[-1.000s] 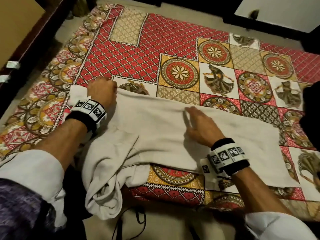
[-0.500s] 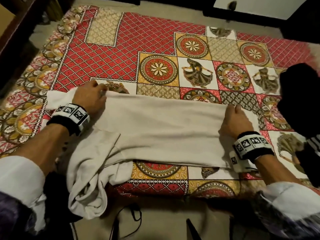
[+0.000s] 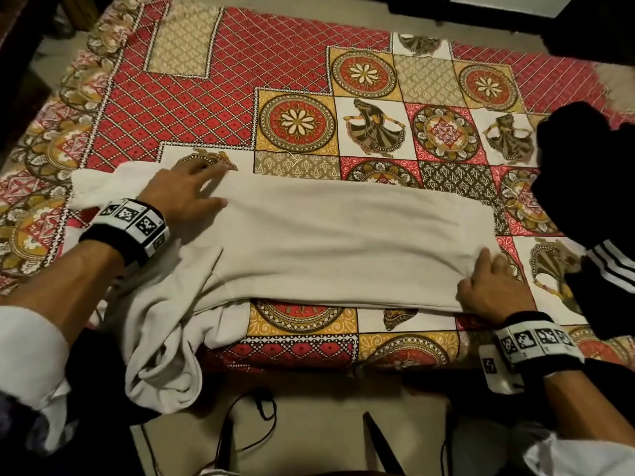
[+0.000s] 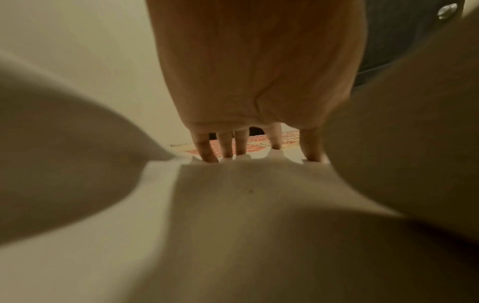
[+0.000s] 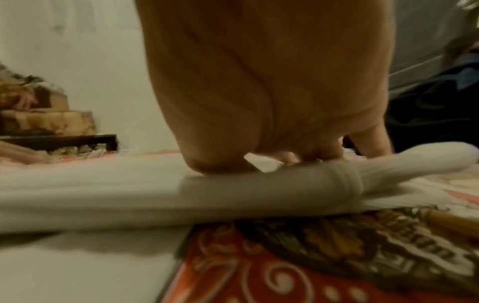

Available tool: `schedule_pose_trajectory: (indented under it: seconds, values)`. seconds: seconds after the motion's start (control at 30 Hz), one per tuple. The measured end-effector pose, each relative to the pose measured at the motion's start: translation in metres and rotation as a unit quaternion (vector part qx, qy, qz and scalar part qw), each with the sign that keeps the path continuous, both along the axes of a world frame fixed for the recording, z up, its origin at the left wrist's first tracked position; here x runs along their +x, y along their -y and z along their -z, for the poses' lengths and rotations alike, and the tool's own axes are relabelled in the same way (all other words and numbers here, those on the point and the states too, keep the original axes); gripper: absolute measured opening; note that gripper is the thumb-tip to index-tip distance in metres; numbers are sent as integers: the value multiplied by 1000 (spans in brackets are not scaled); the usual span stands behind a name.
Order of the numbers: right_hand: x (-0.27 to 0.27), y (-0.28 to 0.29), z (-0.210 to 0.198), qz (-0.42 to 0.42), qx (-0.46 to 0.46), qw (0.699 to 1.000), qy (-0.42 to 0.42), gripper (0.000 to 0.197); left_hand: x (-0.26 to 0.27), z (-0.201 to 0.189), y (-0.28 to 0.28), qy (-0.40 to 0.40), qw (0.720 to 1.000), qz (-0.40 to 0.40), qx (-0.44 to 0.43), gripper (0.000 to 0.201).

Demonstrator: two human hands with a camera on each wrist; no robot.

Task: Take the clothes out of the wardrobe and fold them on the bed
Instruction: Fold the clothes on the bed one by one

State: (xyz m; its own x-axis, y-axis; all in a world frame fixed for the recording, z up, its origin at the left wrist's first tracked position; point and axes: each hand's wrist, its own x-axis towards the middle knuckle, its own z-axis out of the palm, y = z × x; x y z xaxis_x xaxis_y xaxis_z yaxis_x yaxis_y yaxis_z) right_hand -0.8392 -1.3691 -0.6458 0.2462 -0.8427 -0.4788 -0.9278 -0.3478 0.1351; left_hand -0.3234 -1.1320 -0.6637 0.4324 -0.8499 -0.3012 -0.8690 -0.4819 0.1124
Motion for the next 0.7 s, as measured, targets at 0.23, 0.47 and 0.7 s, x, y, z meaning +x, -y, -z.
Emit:
schedule_pose_trajectory:
  seconds: [0.23, 0.47, 0.7]
  values:
    - [43, -71, -23, -272, 48, 934, 228, 71, -83, -53, 0, -61, 977, 172, -108, 73]
    - [37, -90, -62, -285, 191, 928, 146, 65, -142, -47, -13, -131, 949, 281, 65, 59]
    - [54, -89, -55, -325, 138, 930, 99, 63, -139, -43, -23, -147, 944, 279, 101, 40]
